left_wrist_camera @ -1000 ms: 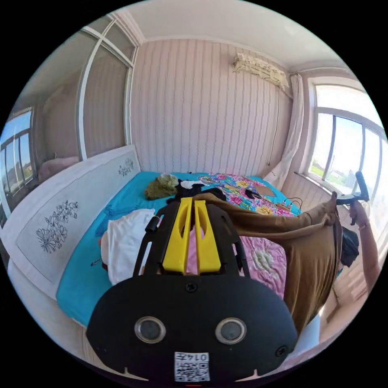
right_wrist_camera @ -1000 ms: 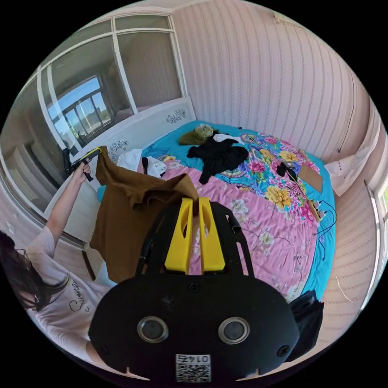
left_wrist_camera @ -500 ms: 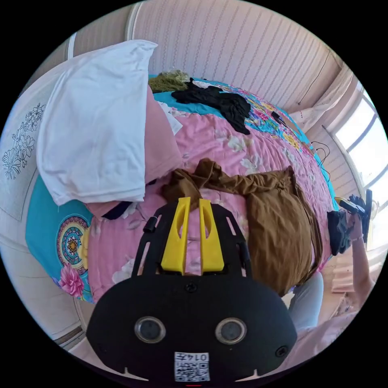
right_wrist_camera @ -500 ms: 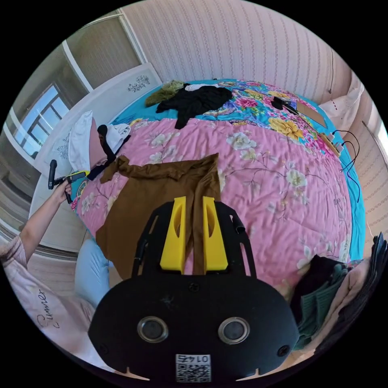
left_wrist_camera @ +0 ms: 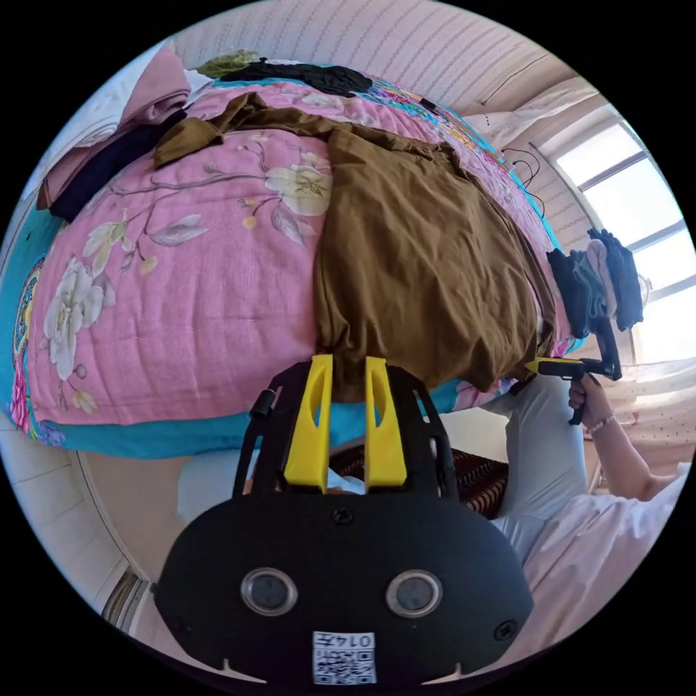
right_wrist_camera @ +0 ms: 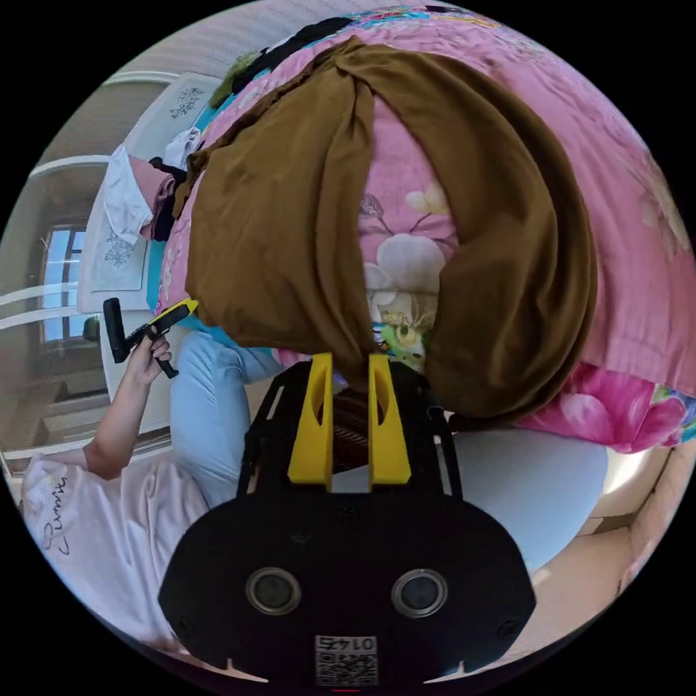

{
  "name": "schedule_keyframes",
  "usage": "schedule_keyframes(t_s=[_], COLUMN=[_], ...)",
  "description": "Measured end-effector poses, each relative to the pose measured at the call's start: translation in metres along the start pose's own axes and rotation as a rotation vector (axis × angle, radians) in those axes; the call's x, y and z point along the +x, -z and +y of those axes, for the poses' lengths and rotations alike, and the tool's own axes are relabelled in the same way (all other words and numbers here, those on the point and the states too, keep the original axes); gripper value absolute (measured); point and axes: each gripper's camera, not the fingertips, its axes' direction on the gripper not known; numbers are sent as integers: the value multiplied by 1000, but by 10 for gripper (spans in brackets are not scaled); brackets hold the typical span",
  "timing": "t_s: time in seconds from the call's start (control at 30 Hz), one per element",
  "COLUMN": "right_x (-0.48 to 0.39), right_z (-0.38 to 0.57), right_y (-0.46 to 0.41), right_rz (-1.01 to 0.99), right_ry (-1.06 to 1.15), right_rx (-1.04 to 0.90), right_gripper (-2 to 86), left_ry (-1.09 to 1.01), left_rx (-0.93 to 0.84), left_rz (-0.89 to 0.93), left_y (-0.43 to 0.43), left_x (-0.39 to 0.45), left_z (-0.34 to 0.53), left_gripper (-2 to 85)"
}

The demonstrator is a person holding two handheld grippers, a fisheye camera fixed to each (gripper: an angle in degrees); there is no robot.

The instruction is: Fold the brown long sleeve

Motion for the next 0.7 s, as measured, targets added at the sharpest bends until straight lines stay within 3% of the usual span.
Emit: schedule_keyframes(t_s=[0.13, 0.4, 0.6, 0.7], right_x=[10, 10, 27, 44], right_z=[13, 90, 82, 29], right_y=[44, 195, 197, 197], right_rz=[-136, -408, -332, -326], right_ry=[0, 287, 196, 110], right_rx=[136, 476, 329, 287], right_gripper=[13, 3, 2, 1], left_ry=[-20, -144, -37, -24], left_rx=[88, 444, 384, 372], left_rz=[111, 530, 566, 553], left_y=[40, 180, 169, 162], left_x=[-9, -29, -45, -51], left_z=[13, 75, 83, 26], left_gripper=[-6, -10, -10, -10])
